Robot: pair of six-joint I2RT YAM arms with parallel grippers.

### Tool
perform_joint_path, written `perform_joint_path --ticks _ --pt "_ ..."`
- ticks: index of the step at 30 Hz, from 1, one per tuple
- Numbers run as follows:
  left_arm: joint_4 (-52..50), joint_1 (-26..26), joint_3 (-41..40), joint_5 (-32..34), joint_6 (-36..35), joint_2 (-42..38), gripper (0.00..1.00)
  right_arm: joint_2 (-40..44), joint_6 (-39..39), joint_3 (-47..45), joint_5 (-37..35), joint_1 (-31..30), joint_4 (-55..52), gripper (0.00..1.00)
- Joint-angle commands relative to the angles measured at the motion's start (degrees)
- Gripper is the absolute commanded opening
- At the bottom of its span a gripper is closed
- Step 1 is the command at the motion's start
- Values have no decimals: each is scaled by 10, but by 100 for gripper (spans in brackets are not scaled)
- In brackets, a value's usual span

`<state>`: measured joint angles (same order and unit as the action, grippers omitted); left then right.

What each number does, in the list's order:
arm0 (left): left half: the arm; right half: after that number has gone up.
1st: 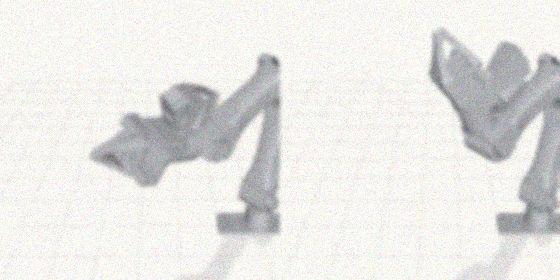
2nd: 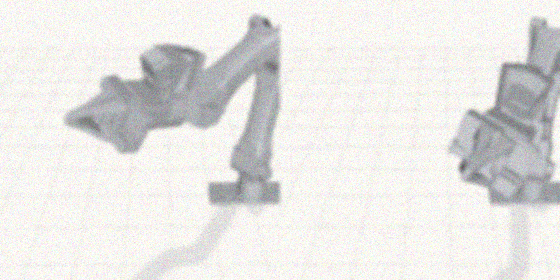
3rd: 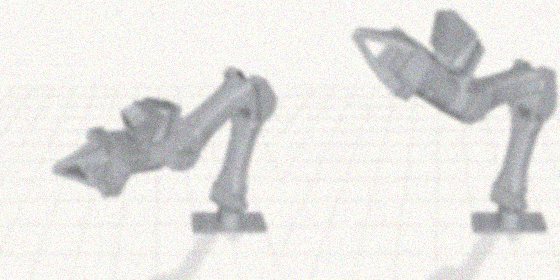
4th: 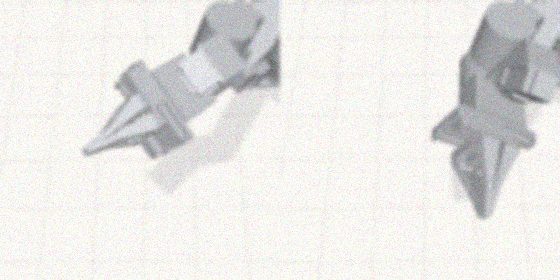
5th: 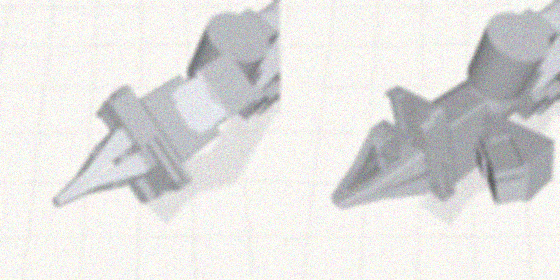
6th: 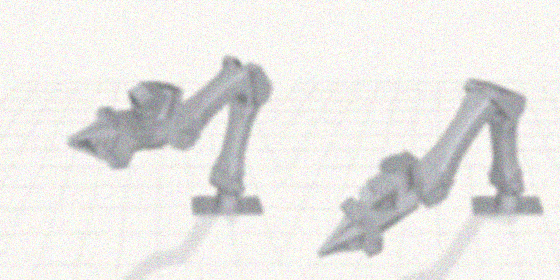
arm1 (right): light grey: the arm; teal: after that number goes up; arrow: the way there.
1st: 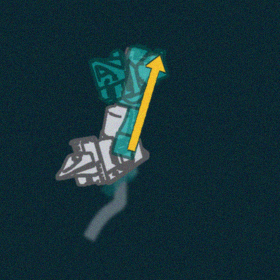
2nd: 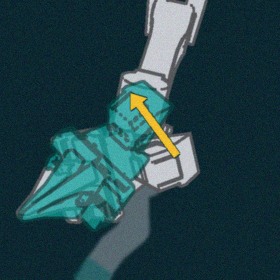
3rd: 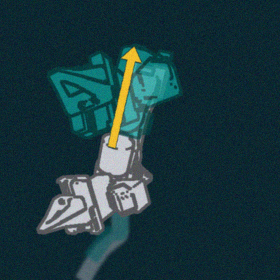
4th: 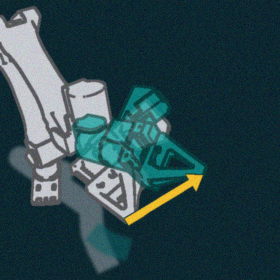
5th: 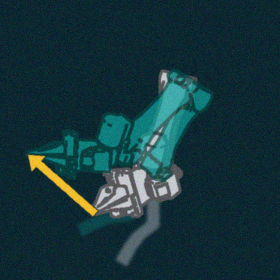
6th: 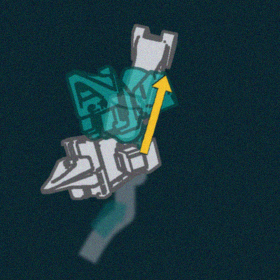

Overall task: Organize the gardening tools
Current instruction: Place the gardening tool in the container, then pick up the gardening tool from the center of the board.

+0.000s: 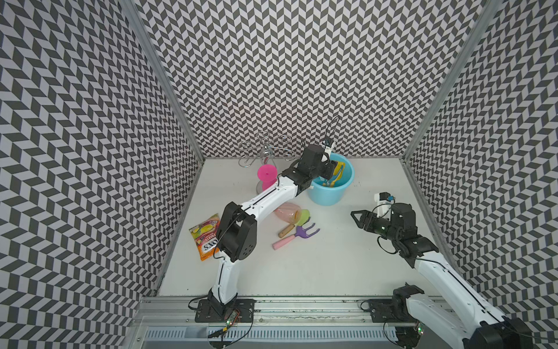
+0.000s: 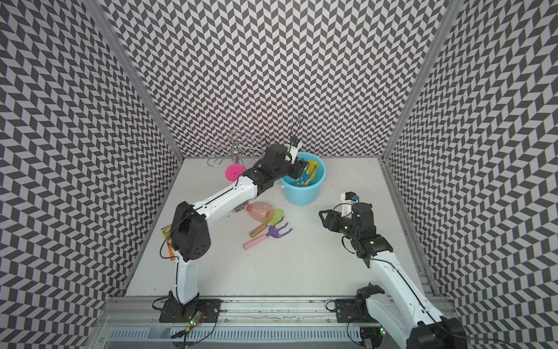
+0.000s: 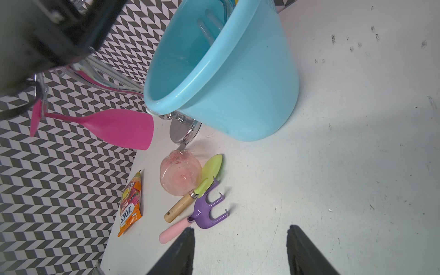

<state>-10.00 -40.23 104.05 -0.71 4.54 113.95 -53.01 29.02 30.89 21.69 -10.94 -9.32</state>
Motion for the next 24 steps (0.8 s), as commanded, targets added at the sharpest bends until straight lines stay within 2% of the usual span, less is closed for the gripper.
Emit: perform_joint_path --ticks 1,8,11,12,13,15,19,24 --pt "-5 -6 -59 4 4 -71 57 -11 1 7 14 0 41 63" --pt "-4 -10 -264 20 20 -226 63 -44 9 16 6 -35 65 63" --pt "-4 -11 -361 28 32 -299 74 -60 8 24 -2 -55 67 63" --pt "-7 -11 -385 29 38 -318 86 -66 8 26 -2 -59 66 63" --pt "-13 -11 -409 26 48 -337 86 -72 6 28 -3 -63 65 63" --pt "-35 -12 -445 26 58 -367 86 -79 3 29 -7 -68 64 63" --pt "-80 -12 -496 52 85 -401 78 -88 2 31 -10 -72 62 63" --pt "-89 -13 -549 33 124 -408 73 -100 2 37 -13 -74 65 63"
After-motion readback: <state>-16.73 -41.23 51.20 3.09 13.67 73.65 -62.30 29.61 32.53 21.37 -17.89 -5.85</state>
